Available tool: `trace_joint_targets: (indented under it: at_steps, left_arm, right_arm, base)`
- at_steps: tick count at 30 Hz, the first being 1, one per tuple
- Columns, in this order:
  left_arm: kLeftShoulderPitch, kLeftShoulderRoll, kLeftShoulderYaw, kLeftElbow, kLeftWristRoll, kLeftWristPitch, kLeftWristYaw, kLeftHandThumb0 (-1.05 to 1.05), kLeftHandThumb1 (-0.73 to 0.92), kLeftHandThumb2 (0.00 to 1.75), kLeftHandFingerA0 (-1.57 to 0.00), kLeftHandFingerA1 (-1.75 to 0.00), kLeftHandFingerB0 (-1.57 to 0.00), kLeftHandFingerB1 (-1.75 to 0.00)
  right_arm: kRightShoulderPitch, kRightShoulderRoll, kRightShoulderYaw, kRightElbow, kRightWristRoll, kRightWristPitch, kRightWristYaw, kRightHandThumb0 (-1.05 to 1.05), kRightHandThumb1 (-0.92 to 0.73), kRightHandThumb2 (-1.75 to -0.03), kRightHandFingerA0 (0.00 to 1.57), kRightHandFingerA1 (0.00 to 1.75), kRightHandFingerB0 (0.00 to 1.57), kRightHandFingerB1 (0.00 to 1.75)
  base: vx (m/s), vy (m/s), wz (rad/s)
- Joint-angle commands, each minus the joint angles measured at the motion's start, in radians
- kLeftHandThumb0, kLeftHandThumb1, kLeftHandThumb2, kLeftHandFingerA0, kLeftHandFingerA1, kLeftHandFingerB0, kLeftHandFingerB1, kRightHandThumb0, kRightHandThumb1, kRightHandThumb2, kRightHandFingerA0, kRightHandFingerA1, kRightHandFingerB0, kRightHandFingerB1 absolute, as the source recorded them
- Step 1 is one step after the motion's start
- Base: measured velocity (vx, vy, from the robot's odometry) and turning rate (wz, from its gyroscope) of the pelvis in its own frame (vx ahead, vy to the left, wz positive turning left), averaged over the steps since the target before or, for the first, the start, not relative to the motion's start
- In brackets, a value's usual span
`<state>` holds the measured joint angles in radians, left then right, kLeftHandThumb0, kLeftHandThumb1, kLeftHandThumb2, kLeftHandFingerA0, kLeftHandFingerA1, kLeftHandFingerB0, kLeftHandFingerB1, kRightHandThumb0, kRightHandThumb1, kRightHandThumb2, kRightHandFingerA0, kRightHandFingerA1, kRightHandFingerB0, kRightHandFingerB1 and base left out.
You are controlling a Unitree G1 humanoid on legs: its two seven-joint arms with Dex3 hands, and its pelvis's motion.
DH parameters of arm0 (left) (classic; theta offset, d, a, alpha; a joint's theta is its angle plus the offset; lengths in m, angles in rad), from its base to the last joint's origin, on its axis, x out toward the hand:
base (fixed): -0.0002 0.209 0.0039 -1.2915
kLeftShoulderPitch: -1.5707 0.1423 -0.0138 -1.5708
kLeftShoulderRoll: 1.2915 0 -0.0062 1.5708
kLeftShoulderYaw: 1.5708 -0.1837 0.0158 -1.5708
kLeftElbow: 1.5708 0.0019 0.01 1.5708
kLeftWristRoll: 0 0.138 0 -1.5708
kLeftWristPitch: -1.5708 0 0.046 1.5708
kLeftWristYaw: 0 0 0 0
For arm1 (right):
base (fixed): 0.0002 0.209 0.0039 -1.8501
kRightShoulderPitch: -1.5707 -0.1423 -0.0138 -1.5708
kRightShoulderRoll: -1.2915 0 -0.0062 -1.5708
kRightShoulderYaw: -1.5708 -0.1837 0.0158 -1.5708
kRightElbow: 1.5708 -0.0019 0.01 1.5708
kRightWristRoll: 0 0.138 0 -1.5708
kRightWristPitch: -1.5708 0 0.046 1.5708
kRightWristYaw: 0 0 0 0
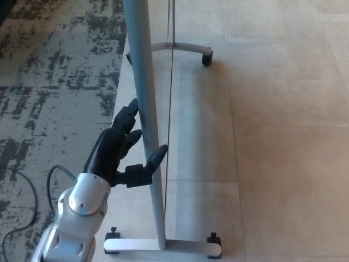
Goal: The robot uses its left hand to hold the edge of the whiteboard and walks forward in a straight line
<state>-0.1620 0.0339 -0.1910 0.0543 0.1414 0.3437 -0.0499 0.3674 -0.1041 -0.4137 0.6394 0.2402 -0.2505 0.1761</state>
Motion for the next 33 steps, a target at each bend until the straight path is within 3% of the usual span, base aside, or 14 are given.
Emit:
trace_joint_targets:
  at_steps: [1, 8, 9, 11, 12, 18, 19, 21, 22, 23, 31, 32, 33]
  left_arm:
    - [-0.078, 0.042, 0.016, 0.084, 0.083, 0.036, 0.073, -0.99, 0.61, 1.0, 0.0, -0.25, 0.0, 0.0]
    - [-0.172, 0.073, 0.057, 0.176, 0.143, 0.044, 0.18, -1.0, 0.61, 0.99, 0.0, -0.17, 0.0, 0.0]
    - [-0.181, 0.066, 0.063, 0.178, 0.164, 0.047, 0.22, -0.92, 0.52, 0.57, 0.0, 0.0, 0.0, 0.0]
    - [-0.201, 0.049, 0.068, 0.183, 0.21, 0.055, 0.305, -0.89, 0.51, 0.57, 0.0, 0.0, 0.0, 0.0]
    - [-0.204, 0.039, 0.068, 0.182, 0.223, 0.058, 0.332, -0.9, 0.42, 0.71, 0.0, 0.0, 0.0, -0.01]
    - [-0.22, 0.011, 0.06, 0.206, 0.285, 0.056, 0.448, -0.87, 0.43, 0.7, 0.0, 0.0, 0.0, 0.0]
    - [-0.235, 0.004, 0.031, 0.21, 0.329, 0.103, 0.47, -0.82, 0.46, 0.86, 0.0, -0.23, 0.0, 0.0]
    - [-0.237, 0.0, 0.022, 0.21, 0.352, 0.123, 0.482, -0.82, 0.46, 0.86, 0.0, -0.23, 0.0, 0.0]
    - [-0.241, -0.007, 0.014, 0.211, 0.351, 0.122, 0.476, -0.84, 0.42, 0.68, 0.0, 0.0, 0.0, -0.02]
    - [-0.243, -0.016, 0.002, 0.211, 0.351, 0.12, 0.468, -0.87, 0.5, 0.56, 0.0, 0.0, 0.0, 0.0]
    - [-0.247, -0.075, -0.023, 0.201, 0.34, 0.126, 0.438, -0.86, 0.49, 0.56, 0.0, 0.0, 0.0, 0.0]
    - [-0.249, -0.104, -0.053, 0.187, 0.335, 0.142, 0.409, -0.87, 0.51, 0.56, 0.0, 0.0, 0.0, 0.0]
    - [-0.251, -0.14, -0.09, 0.169, 0.329, 0.161, 0.373, -0.87, 0.51, 0.56, 0.0, 0.0, 0.0, 0.0]
  right_arm:
    - [0.017, -0.007, -0.005, -0.032, 0.011, 0.003, -0.006, -0.45, -0.48, -0.56, 0.38, 0.57, 0.49, 0.36]
    - [0.022, -0.015, -0.021, -0.057, 0.046, 0.035, 0.023, -0.46, -0.47, -0.54, 0.36, 0.58, 0.5, 0.36]
    - [0.025, -0.015, -0.02, -0.058, 0.037, 0.026, 0.018, -0.46, -0.47, -0.55, 0.39, 0.57, 0.52, 0.37]
    - [0.027, -0.018, -0.014, -0.047, 0.018, 0.007, 0.011, -0.47, -0.46, -0.55, 0.39, 0.55, 0.51, 0.37]
    - [0.027, -0.017, -0.016, -0.049, 0.027, 0.013, 0.02, -0.48, -0.46, -0.55, 0.4, 0.55, 0.5, 0.36]
    - [0.019, -0.012, -0.008, -0.049, 0.015, 0.004, 0.006, -0.48, -0.44, -0.54, 0.44, 0.56, 0.52, 0.37]
    - [0.022, -0.01, -0.008, -0.062, 0.015, 0.004, 0.004, -0.42, -0.45, -0.54, 0.46, 0.57, 0.54, 0.37]
    - [0.023, -0.01, -0.005, -0.068, 0.014, 0.004, 0.003, -0.42, -0.45, -0.54, 0.46, 0.57, 0.54, 0.37]
    - [0.025, -0.011, -0.004, -0.073, 0.012, 0.005, 0.0, -0.41, -0.45, -0.53, 0.46, 0.57, 0.54, 0.37]
    - [0.028, -0.011, -0.004, -0.077, 0.009, 0.005, -0.005, -0.41, -0.44, -0.54, 0.46, 0.56, 0.54, 0.37]
    - [0.016, -0.011, -0.015, -0.051, 0.027, -0.018, 0.019, -0.44, -0.44, -0.53, 0.44, 0.59, 0.54, 0.37]
    - [0.02, -0.013, -0.005, -0.049, 0.004, -0.039, 0.009, -0.56, -0.34, -0.76, 0.53, 0.68, 0.46, 0.5]
    - [0.024, -0.016, 0.007, -0.046, -0.025, -0.064, -0.005, -0.56, -0.34, -0.76, 0.53, 0.68, 0.46, 0.5]
  base:
    - [0.0, 0.0, 0.0]
    - [0.0, 0.0, 0.0]
    - [0.0, 0.0, 0.0]
    - [0.0, 0.0, 0.0]
    - [0.0, 0.0, 0.0]
    - [0.0, 0.0, 0.01]
    - [0.0, 0.0, 0.0]
    - [0.01, 0.018, -0.13]
    - [0.04, 0.101, -0.09]
    - [0.05, 0.15, -0.1]
    - [0.02, 0.201, -0.12]
    - [0.03, 0.093, -0.02]
    - [0.03, 0.098, 0.06]
